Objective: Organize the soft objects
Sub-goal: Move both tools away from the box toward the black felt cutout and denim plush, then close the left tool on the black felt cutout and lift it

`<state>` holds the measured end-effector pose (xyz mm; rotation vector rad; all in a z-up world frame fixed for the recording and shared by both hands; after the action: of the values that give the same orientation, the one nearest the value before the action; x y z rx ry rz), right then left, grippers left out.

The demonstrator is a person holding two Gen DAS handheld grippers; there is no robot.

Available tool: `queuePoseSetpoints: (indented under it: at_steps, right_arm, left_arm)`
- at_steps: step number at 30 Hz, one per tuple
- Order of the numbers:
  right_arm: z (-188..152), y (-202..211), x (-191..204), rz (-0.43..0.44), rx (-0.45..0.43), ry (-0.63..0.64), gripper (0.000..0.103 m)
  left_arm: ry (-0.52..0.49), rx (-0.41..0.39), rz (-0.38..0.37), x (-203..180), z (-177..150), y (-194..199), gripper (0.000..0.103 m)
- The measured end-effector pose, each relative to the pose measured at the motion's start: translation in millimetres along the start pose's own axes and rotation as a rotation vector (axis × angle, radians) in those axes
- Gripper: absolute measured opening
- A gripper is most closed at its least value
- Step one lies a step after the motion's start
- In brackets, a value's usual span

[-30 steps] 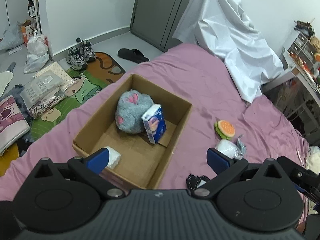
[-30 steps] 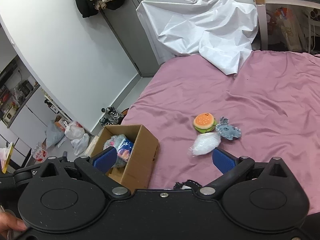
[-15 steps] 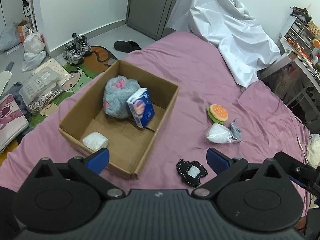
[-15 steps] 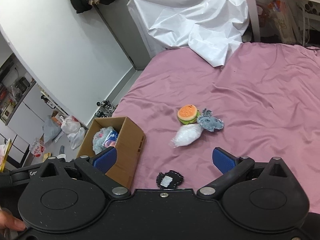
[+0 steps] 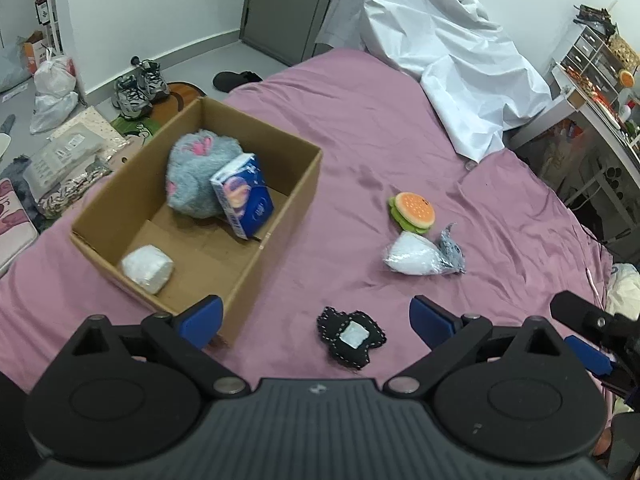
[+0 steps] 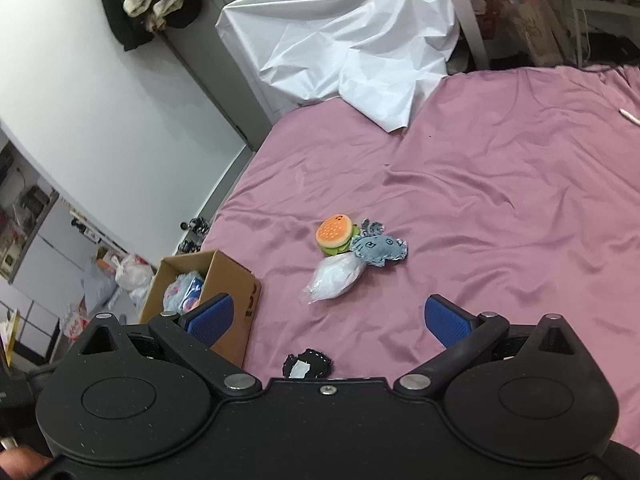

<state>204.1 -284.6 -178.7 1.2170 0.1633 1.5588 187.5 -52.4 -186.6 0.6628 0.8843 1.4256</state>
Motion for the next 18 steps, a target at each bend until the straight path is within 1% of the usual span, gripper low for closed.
queuePoseSetpoints:
  at_steps: [4,8,11,16,18]
  right_arm:
    - [5,-4,-10,0.009,-0.019,-0.048,0.103]
    - [7,-8,-17,0.024,-0.028,-0.084,0.103]
    - [7,-13,-20,0.026,-0.017,-0.092,0.103]
    - [6,-22,-27,0.037,0.019,-0.121,0.103]
    - [5,-26,-27,0.034,0.027,-0.115,0.103]
  left_arm:
    - [-0.001,0.012,-0.001,-7,-4,-9,0.099]
    - [-0.002,0.035,0.004,-15,-10,-22,0.093]
    - [0.007,0.066,0.001,-21,-16,-34,0.09]
    - [0.009,0.099,0.0,-33,-24,-55,0.089]
    - [0.014,0.113,0.003,-36,-27,-64,0.089]
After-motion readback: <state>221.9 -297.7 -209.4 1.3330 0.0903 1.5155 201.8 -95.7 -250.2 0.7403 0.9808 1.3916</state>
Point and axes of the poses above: each gripper's, at about its wrist camera, not at the fingertips, and y roughly against the way its jaws point, x to its left, z to its top, the point moved 9 cm from there along -y, roughly the way its jaws point, and after that the axes turned 12 degrees about -y, right-handed, at the moved point
